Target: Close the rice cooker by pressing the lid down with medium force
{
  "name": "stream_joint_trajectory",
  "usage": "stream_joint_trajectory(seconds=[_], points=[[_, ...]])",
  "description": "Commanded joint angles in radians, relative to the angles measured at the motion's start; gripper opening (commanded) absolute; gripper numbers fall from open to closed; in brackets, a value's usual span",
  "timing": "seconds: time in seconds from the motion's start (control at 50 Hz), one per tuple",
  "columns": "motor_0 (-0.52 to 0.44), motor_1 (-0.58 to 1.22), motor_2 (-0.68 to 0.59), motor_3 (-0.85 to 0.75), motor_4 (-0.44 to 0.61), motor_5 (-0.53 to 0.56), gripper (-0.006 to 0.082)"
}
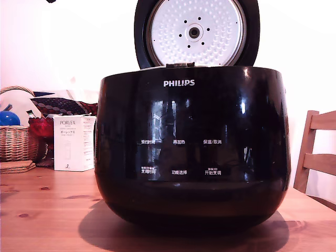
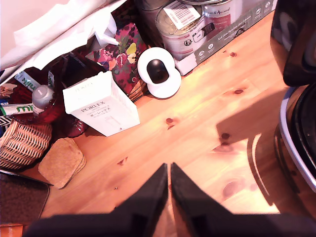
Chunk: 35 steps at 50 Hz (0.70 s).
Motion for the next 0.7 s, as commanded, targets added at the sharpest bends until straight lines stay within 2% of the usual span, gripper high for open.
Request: stream_joint_trajectory(seconds=[0.0,0.14,0.36,0.68], points=[[-0.005,-0.003,0.007,0.076,0.010,-0.005,-0.0023],[-0.005,-0.003,0.007,0.126,0.013,-0.005,-0.0023],[-0.005,-0.002,0.007,0.254,0.081,-0.005,-0.0023],[-0.005,0.034,0.007,0.601,0.205,-0.022,-0.0024]])
